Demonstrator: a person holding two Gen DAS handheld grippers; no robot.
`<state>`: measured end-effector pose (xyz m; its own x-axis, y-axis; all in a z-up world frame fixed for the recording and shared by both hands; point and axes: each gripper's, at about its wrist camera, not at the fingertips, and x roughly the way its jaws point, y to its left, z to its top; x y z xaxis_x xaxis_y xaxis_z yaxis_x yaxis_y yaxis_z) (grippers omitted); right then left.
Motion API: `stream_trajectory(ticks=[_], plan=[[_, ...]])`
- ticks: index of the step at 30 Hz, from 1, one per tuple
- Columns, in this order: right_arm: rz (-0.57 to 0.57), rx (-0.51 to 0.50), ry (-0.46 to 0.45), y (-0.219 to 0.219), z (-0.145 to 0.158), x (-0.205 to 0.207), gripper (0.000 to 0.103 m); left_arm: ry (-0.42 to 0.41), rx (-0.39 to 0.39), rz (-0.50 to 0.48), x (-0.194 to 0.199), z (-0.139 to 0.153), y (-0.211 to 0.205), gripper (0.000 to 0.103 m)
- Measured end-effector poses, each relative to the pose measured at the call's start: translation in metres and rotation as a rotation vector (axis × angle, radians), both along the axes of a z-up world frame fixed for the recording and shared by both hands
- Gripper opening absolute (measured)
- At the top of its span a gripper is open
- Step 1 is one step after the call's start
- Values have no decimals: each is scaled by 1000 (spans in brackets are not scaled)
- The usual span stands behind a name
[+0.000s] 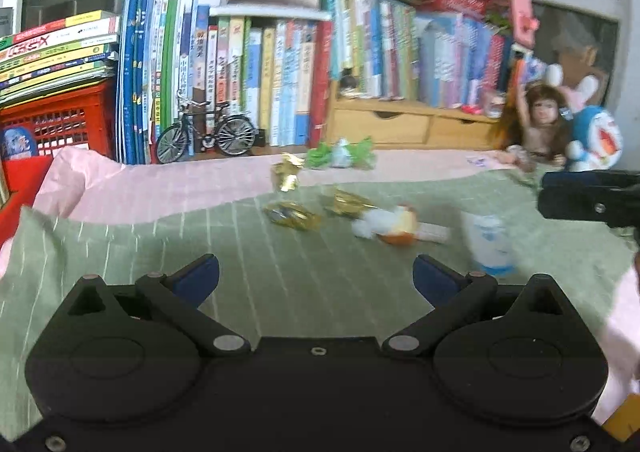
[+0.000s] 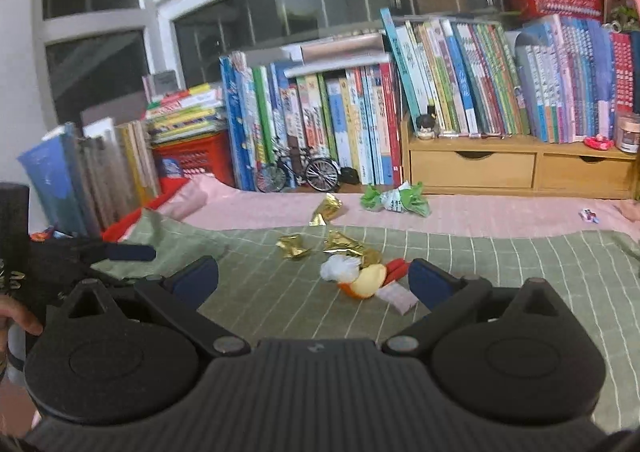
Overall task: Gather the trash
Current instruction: 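Raise both open tools back up over the wrappers on the bed, then close the left tool on a gold foil wrapper while the right tool grasps the white tissue ball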
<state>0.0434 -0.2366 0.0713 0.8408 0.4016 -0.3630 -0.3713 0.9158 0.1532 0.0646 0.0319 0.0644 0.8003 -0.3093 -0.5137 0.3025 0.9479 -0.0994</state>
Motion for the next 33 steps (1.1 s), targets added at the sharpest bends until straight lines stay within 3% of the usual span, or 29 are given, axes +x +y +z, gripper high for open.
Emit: stream_trajectory(ticks=[4,7,10,16,20,25,27,29,33], plan=[[-29,-63,5,15,-15,39,103,-5,56,-14,50,-21,-5,103],[-33,-200,6,37,-33,64,103,17,13,-53,84,-39,-6,103],[10,-290,14,54,-49,87,93,25,12,-92,109,-51,-11,103],[63,-350,27,71,-69,112,84,21,66,-151,134,-65,-25,101],[90,-361,47,73,-75,126,75,84,52,-159,151,-70,-25,94],[83,-361,51,74,-81,133,65,62,53,-165,167,-71,-26,92],[92,-350,51,73,-82,131,61,78,36,-187,173,-72,-26,87],[100,-332,60,71,-82,129,48,104,37,-195,176,-74,-27,81],[111,-319,62,65,-81,126,42,89,61,-168,174,-73,-29,61]])
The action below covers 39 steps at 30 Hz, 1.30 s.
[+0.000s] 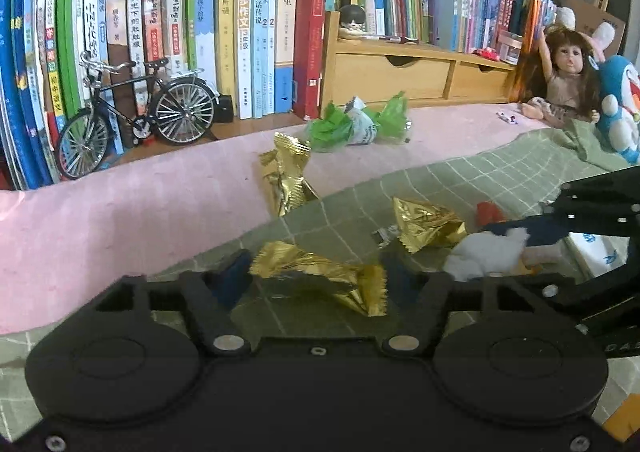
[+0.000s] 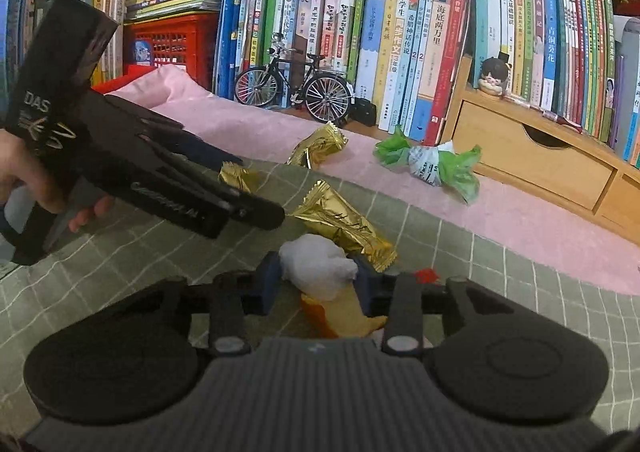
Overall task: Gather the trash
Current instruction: 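Close the left tool on a gold foil wrapper while the right tool grasps the white tissue ball, then carry the gold wrapper and tissue ball off the bed down toward the bin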
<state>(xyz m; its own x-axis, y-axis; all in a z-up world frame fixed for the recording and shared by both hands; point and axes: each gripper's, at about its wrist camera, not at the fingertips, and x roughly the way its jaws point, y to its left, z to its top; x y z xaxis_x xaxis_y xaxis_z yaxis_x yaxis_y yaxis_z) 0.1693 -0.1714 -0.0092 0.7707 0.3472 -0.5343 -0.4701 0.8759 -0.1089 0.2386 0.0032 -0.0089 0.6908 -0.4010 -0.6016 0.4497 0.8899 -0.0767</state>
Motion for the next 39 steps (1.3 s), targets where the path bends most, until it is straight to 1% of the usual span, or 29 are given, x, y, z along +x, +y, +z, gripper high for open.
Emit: stream_trajectory(ticks=[1,3,4,5,7,11,15,19,24,29,32,39], plan=[[0,5,1,-1,1,-1,41,-1,-2,3,0,0,0,59],[0,17,3,-4,3,-3,40,-4,-4,18,-1,1,2,43],[1,24,2,-5,4,-5,40,-5,-7,26,-1,2,3,42],[2,29,-1,-6,5,-8,40,-2,-14,28,-1,2,5,39],[2,32,-7,-8,7,-12,39,-1,-19,30,-3,3,6,39],[7,29,-13,-9,12,-21,38,-9,0,32,-12,5,4,39],[7,46,-16,-11,17,-30,38,-9,-15,33,-25,11,4,39],[11,59,-16,-13,22,-47,38,-43,10,30,-48,21,5,39],[15,62,-36,-15,30,-74,38,-42,-53,46,-77,34,13,39],[17,75,-35,-19,34,-100,38,-78,-46,31,-114,47,12,39],[25,126,-19,-25,38,-117,38,-86,-63,17,-140,56,11,39],[18,125,-63,-35,48,-161,38,-105,-56,-30,-200,73,6,39]])
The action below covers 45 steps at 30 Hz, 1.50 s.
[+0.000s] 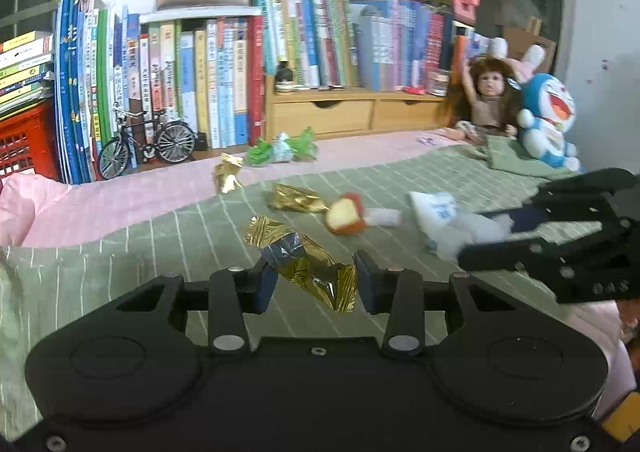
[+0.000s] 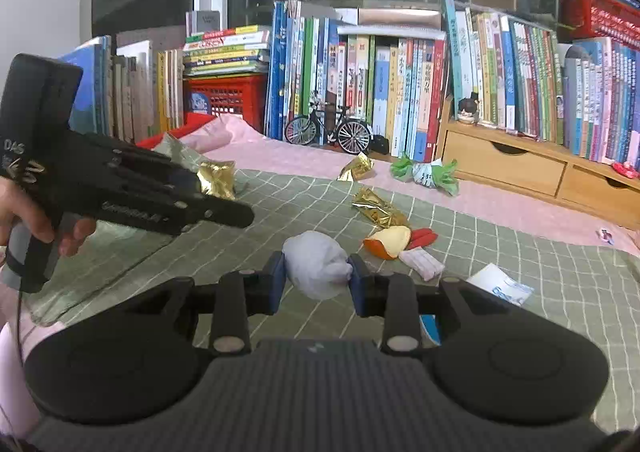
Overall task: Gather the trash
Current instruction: 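Carry the gold wrapper and tissue ball off the bed down toward the bin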
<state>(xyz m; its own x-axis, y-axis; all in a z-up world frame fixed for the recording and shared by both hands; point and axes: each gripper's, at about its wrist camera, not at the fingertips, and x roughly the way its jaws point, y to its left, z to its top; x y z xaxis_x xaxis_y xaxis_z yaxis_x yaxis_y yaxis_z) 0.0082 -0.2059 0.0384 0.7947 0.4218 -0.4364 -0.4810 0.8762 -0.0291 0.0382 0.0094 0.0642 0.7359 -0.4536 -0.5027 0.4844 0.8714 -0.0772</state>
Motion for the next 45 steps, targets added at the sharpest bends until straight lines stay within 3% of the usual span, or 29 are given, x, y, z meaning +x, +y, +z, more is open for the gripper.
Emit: stream_trajectory(ticks=[5,8,17,32,36,45], plan=[[4,53,21,-8,2,-26,38,-37,58,-22,-45,2,-6,39],[4,49,22,-10,2,-42,38,2,36,-21,-68,1,-5,39],[24,51,18,-15,-2,-92,38,12,-20,-42,-132,-7,0,39],[56,61,50,-22,-17,-168,40,90,-42,-137,-221,-22,15,40],[57,92,60,-23,-21,-184,40,51,19,-131,-243,-22,11,40],[39,160,146,-29,-47,-209,40,144,1,-176,-280,-43,-3,40]])
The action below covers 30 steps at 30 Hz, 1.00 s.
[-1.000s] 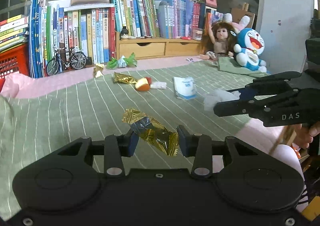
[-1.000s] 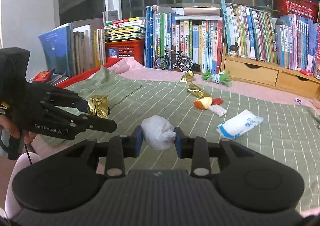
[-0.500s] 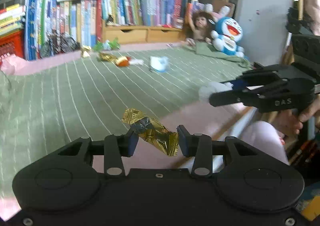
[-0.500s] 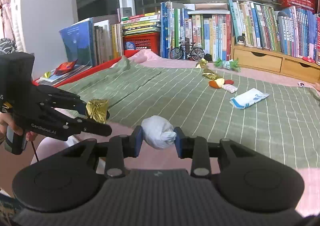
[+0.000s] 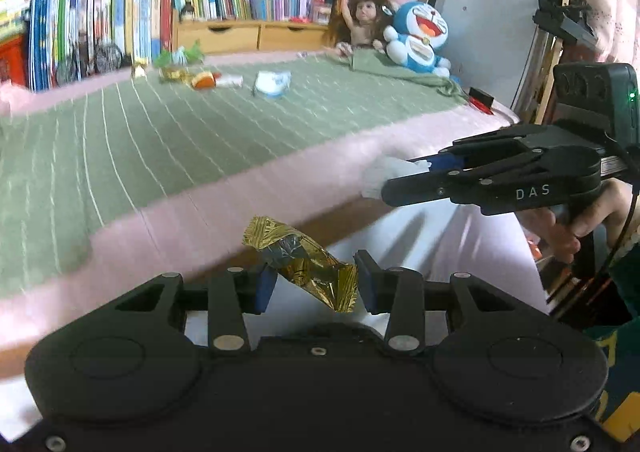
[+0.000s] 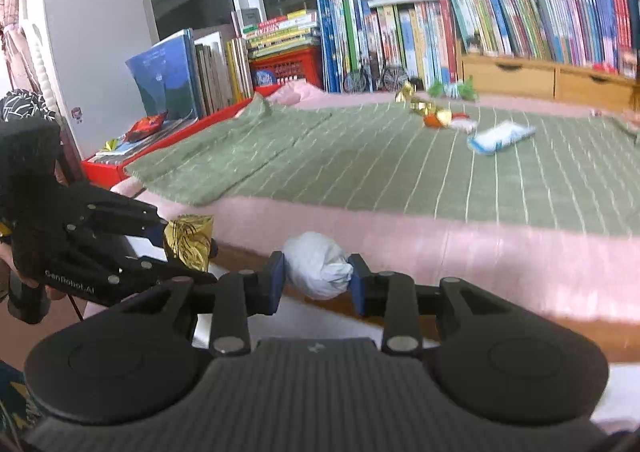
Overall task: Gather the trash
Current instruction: 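Carry the gold wrapper and tissue ball off the bed down toward the bin, then open the left tool to drop the gold foil wrapper into the bin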
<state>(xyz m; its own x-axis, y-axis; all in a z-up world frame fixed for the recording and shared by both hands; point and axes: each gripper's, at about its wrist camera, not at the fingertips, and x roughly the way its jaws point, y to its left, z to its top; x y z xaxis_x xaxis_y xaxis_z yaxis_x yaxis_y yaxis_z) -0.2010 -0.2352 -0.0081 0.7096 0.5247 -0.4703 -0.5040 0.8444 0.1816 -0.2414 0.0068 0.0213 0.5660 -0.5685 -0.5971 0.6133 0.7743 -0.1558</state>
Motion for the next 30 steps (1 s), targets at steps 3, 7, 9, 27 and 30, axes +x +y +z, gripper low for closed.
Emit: stream_trajectory(ticks=[3,7,9,27,30], plan=[[-5,-8,30,1,-10,-5,40,15,21,16,-9,-14,-5,40],[-14,-33,60,3,-24,-13,40,57,25,49,-19,-33,-6,40],[-17,-37,81,5,-31,-15,40,74,34,77,-22,-43,-6,40],[-65,-102,217,30,-85,-31,41,190,87,157,-31,-104,-21,41],[-87,-78,230,29,-86,-30,41,177,88,157,-26,-103,-22,41]])
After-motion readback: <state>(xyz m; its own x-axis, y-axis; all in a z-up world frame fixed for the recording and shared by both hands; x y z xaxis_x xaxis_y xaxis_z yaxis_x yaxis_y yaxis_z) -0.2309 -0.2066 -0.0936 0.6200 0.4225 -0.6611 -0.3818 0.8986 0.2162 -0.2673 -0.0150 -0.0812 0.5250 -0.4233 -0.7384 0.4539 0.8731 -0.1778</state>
